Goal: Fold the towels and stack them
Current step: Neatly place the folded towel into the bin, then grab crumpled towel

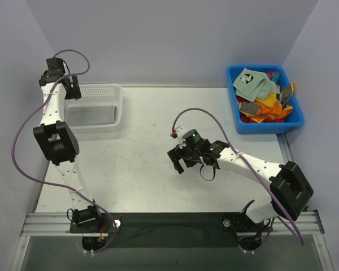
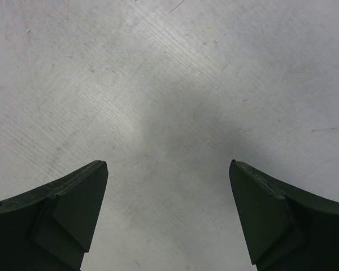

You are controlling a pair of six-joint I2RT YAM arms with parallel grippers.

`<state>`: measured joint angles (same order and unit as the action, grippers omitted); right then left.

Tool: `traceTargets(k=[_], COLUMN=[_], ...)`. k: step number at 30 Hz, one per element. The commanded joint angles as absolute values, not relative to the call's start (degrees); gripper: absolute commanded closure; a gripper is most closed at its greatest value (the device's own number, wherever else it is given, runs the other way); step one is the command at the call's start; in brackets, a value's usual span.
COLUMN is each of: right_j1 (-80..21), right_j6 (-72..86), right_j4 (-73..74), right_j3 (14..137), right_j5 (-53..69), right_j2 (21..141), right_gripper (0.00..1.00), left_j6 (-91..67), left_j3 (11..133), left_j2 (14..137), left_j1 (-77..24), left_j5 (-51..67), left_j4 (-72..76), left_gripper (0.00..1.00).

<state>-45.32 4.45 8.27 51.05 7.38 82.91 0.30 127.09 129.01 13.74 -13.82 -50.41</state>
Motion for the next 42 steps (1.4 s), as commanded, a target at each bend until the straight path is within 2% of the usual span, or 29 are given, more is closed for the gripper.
traceTargets(k=[1, 6, 8, 16, 18, 23, 27, 33, 42], right_j1=[-44.6, -39.5, -35.1, -17.6, -12.2, -3.1, 1.5, 4.7, 5.5], right_j6=[5.3, 7.7, 9.1, 13.7, 14.7, 20.1, 23.1, 24.0, 21.4], right_j4=[9.7, 10.9, 11.4, 13.3, 13.2, 10.5, 4.3, -5.1, -9.6], right_j3=[53.1, 54.7, 56.5, 66.6, 70.7, 77.2, 81.0, 87.4, 100.7], right_j5=[0.3, -8.1, -8.8, -15.6, -15.5, -13.1, -11.3, -6.4, -4.5], right_j2=[78.2, 73.0, 71.5, 72.9, 76.0, 85.1, 91.9, 103.0, 117.5], right_gripper=[0.07, 0.07, 0.02, 0.00, 0.00, 0.11, 0.20, 0.31, 0.37], left_j6=[-2.0, -6.8, -8.3, -10.9, -12.4, -11.5, -12.1, -9.8, -9.1], left_j3=[127.5, 118.3, 113.1, 72.8, 67.4, 49.8, 40.9, 42.6, 43.1], left_j2=[118.0, 104.0, 98.7, 68.0, 63.0, 58.1, 55.5, 58.7, 62.7], left_j1=[14.1, 12.2, 11.0, 1.7, -1.0, -12.9, -16.2, -19.4, -19.3], left_j5=[-15.5, -8.5, -4.4, 6.5, 6.9, 7.5, 8.3, 4.3, 4.0], left_j4=[-47.4, -44.8, -42.4, -26.0, -25.1, -21.5, -19.5, -20.6, -20.9], left_gripper=[0.03, 0.03, 0.03, 0.03, 0.02, 0.03, 0.02, 0.03, 0.03])
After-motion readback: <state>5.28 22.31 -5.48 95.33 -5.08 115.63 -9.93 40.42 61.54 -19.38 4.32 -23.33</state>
